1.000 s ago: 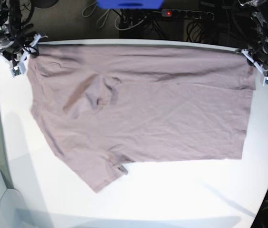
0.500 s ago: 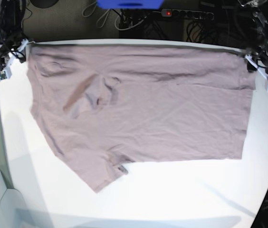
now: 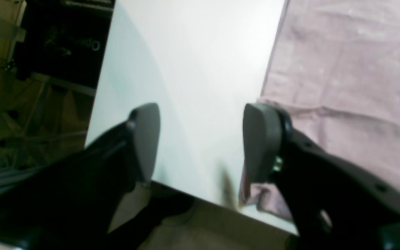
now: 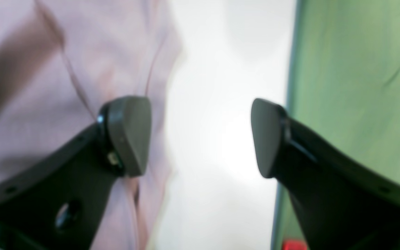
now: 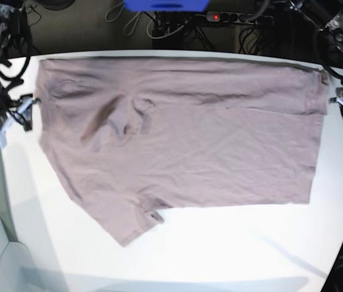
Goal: Layout the t-shirt on the table in an organized manner, then fold the t-shirt properly
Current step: 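Release the shirt edge and move the right gripper to the shirt's hem corner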
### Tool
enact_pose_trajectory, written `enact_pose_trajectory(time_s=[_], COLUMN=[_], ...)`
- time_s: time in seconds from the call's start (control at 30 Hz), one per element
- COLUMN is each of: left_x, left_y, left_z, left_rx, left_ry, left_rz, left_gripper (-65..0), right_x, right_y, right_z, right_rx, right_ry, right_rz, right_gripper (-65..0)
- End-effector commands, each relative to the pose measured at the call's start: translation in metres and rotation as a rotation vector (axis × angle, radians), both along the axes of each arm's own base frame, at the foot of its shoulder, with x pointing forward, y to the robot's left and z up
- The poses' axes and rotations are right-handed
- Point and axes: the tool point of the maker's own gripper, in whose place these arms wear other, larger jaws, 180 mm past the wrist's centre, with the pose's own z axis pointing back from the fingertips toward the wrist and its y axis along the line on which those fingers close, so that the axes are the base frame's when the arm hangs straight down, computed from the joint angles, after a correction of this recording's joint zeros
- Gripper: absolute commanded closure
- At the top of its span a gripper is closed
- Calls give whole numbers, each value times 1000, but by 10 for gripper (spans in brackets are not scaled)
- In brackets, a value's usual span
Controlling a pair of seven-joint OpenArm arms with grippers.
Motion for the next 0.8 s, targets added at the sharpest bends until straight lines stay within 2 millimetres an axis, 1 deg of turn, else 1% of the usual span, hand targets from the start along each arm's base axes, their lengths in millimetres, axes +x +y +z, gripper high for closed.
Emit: enact_pose_trajectory(time_s=[0.0,0.07,0.17,0.2,0.3,0.4,0.47,0.53,0.6,0.67,0.73,0.77], left_x=[13,24,37,42,50,60,64,63,63,63,57,54], left_y=[5,5,3,3,5,0,0,1,1,1,1,1], left_z=[19,27,28,29,27,24,26,27,27,27,24,22], left_rx=[29,28,2,-10,-26,-34,-22,-15,-14,-14,-5,-5], left_ry=[-64,-97,-123,-134,-139,-126,-119,-115,-116,-115,-100,-92], left_rz=[-9,-10,-7,-5,-1,-32,-50,-54,-55,-55,-56,-56], left_gripper=[-398,-436,-484,-501,-537,-564,-577,-579,-581,-581,-581,-581], right_x=[23,56,98,112,145,176,190,205,211,217,219,220], right_y=[3,14,32,38,48,57,62,69,63,62,59,55], right_z=[20,31,33,31,19,10,-2,-9,-17,-26,-32,-37], right_rx=[2,29,80,101,148,190,219,228,230,245,248,248], right_ry=[-81,-129,-142,-139,-89,-66,-63,-72,-66,-66,-72,-77], right_rz=[26,53,93,104,119,134,140,160,152,140,134,112], right_gripper=[-452,-452,-452,-452,-452,-452,-452,-452,-452,-452,-452,-452])
